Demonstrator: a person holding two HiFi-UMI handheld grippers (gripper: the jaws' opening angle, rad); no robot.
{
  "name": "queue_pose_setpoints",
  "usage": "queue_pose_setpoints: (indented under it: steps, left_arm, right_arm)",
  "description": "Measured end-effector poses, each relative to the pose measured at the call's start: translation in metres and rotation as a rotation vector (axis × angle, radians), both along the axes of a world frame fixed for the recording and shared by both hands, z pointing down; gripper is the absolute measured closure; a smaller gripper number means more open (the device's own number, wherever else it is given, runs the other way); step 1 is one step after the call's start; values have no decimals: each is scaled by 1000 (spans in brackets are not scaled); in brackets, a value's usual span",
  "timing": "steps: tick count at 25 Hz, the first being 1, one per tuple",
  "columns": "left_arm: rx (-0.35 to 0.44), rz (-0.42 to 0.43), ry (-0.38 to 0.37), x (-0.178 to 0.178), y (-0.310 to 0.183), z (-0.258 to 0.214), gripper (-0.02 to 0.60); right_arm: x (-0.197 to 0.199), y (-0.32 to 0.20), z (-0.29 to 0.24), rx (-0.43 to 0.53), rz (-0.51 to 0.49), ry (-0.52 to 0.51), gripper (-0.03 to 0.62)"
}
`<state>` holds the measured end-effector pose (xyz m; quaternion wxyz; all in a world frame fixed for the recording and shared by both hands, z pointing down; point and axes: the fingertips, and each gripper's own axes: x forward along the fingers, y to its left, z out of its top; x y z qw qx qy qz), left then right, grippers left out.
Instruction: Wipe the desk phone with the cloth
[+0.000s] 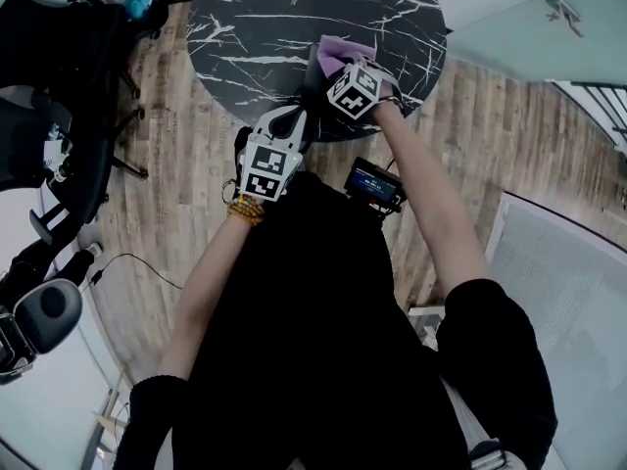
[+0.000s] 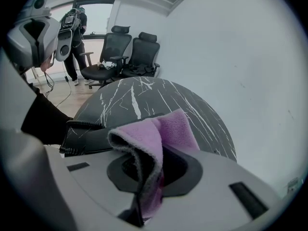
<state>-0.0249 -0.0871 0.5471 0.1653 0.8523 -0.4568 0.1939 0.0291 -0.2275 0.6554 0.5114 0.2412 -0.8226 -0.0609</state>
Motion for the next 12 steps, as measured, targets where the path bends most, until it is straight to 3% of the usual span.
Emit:
queue_pose_setpoints:
  steps: [12]
  left_arm:
    - [1, 1, 0, 1, 0, 0, 561]
  right_arm:
    - [-3, 10, 2, -8, 28, -35, 536]
